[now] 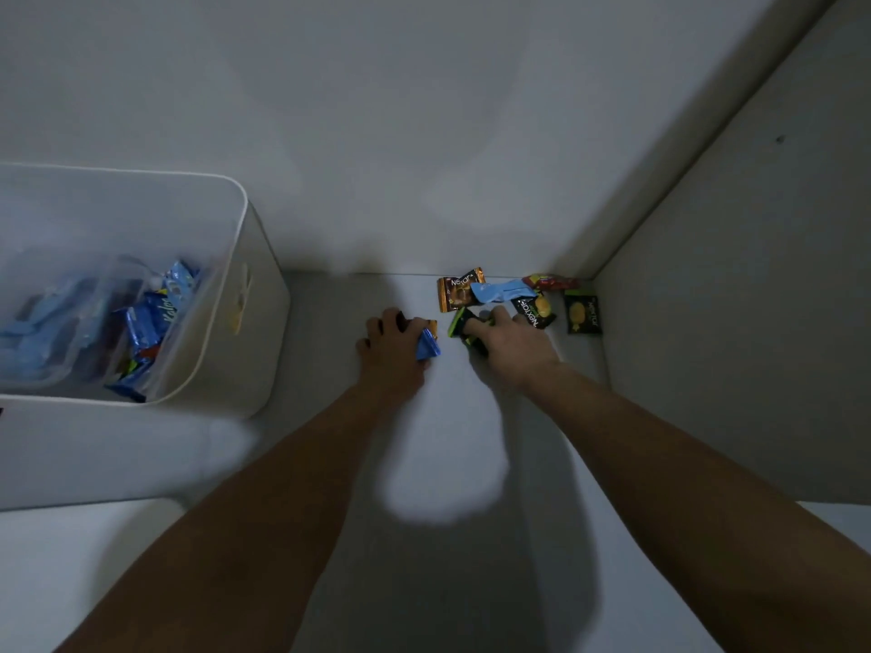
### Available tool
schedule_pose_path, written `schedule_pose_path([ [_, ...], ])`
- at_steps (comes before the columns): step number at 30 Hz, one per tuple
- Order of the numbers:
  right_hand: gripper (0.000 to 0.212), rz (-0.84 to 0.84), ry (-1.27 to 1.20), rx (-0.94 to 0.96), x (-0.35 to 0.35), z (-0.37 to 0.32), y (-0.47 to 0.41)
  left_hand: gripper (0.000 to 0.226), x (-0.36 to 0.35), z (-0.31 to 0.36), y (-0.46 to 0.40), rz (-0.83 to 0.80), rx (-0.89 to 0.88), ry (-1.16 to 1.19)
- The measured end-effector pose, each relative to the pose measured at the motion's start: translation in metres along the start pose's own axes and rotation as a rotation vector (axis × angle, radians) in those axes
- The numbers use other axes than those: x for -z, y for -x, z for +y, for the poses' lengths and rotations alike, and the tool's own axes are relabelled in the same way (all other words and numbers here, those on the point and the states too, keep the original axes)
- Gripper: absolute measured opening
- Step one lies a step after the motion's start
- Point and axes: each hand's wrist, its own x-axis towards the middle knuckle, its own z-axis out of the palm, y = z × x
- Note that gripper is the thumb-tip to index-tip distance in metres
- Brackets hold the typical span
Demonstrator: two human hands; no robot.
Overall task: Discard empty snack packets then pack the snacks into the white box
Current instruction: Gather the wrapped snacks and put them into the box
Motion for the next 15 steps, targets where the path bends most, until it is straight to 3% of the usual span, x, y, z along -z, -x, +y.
schedule_pose_path([
  [15, 0.043, -0.034, -0.316, -0.144, 0.001, -0.018, 0.03, 0.019, 0.025, -0.012, 0.045, -0.06, -0.105, 0.205],
])
